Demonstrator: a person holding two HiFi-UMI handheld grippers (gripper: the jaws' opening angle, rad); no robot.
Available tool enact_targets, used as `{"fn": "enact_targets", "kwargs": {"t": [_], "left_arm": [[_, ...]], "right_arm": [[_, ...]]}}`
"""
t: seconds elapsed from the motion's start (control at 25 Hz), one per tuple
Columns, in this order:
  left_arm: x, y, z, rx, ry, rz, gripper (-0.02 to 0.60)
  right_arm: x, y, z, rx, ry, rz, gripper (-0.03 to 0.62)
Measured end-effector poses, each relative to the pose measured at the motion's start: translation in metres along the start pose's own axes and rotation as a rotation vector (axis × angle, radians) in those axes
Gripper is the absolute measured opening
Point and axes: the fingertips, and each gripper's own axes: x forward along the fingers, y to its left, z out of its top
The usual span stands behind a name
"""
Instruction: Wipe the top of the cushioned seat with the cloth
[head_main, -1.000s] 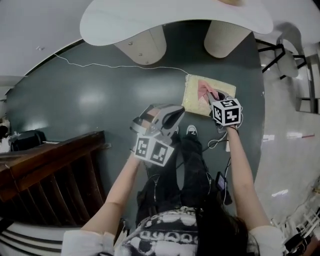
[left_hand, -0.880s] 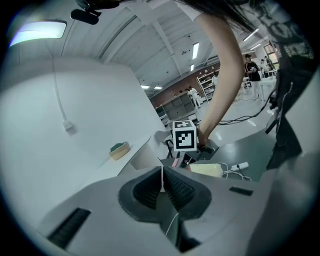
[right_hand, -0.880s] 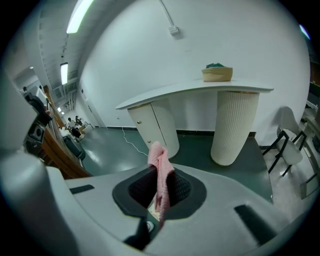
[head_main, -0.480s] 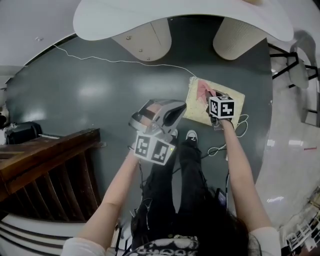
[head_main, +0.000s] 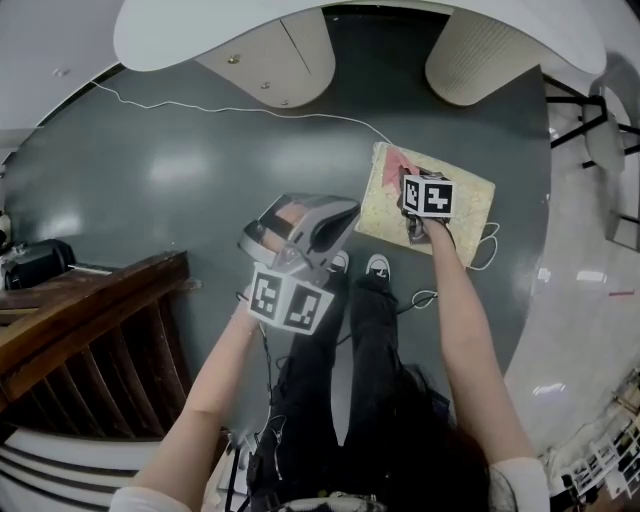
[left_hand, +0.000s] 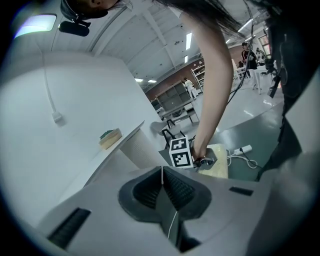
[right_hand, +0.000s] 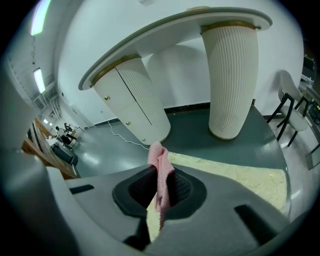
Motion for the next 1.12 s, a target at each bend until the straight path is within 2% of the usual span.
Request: {"fn": "enact_targets", "kwargs": {"t": [0.32,0.48,0.84,1.12], "left_arm": [[0.008,-0.007,-0.003,-0.023,-0.003,-0.023,0.011],[0.016,-0.012,0.003,-0.043,-0.013,-0.036,0.011],[0.044,-0.028,0.027,-0.025,-0.048,-0.102,0.011],[0.059,-0.038,0.046,0.005,-0.068,-0.150,0.011]], "right_arm": [[-0.014,-0.068,-0.027,0.029,0.027,-0.119,0.011],[-0.039,-0.120,-0.038,0.076,0.028,-0.191,0.011],[-0.109,-0.229,-0.070,0.148,0.049,-0.355,0.011],[-0.144,-0.270,-0.090,0.183,0.054,-0.415,0.011]]}}
